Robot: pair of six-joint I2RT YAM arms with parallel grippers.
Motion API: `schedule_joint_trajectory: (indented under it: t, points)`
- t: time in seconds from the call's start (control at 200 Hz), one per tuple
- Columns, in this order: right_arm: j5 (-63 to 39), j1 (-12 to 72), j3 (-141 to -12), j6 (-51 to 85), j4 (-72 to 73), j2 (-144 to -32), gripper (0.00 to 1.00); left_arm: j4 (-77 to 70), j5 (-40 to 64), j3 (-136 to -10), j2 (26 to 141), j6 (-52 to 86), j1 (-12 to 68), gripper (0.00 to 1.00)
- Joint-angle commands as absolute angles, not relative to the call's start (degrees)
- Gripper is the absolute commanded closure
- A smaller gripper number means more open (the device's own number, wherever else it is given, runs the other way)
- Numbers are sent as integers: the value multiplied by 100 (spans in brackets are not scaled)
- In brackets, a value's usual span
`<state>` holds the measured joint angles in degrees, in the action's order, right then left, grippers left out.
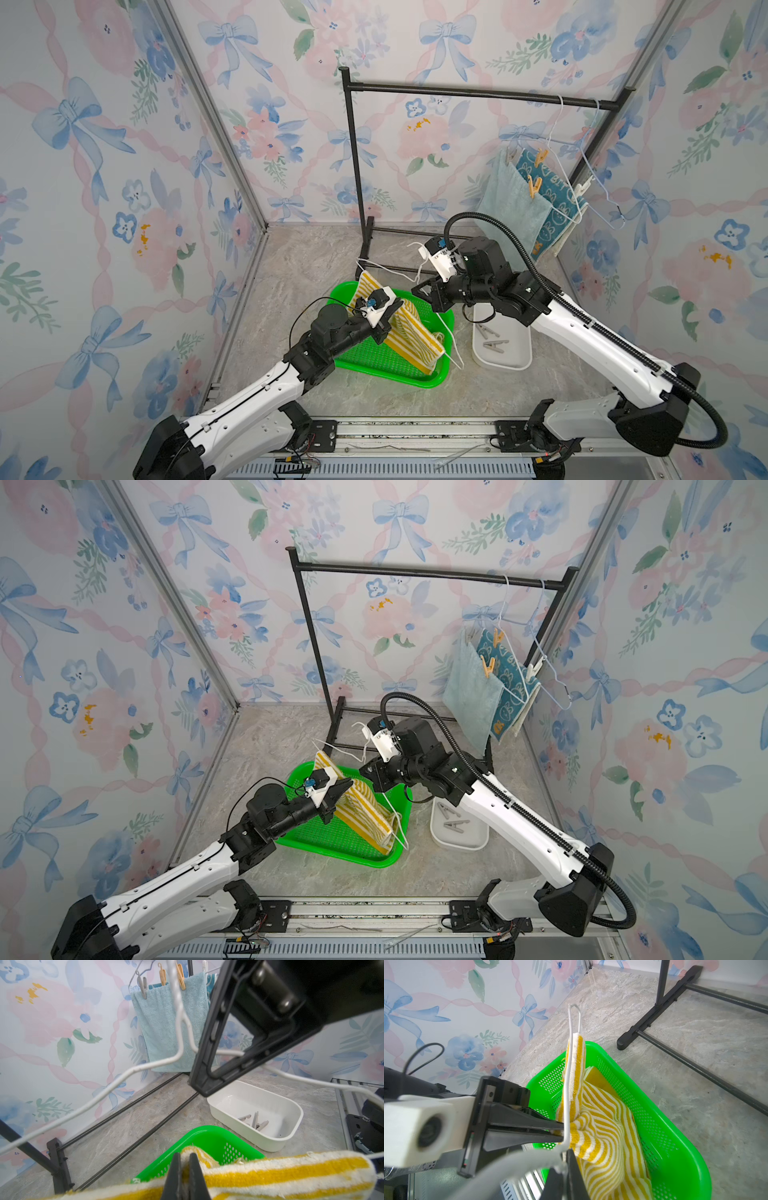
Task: Remove the clothespins securing towels to the hanger
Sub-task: Remove the towel from the hanger.
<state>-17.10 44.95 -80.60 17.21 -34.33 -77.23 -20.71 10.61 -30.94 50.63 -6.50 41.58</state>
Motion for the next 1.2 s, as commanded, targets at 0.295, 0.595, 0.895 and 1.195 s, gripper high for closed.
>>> schedule_joint_trajectory:
  t: [0.295, 0.595, 0.895, 1.195]
  points:
    - [-1572, 4327, -7614, 1813, -3149, -7838, 100, -1566, 1101, -4454, 4596, -1228, 4175, 100]
    - [-1601, 4215, -7348, 1843, -3024, -7945, 100, -1173, 1031, -5691, 4860, -1811, 4165, 100]
    - [-1617, 4089, -7177, 1839, -2985, -8034, 100, -1107, 983, -6742, 5139, -2223, 4144, 100]
    - [-1613, 3976, -7043, 1833, -2998, -7983, 100, -1065, 700, -7222, 5064, -2479, 4139, 100]
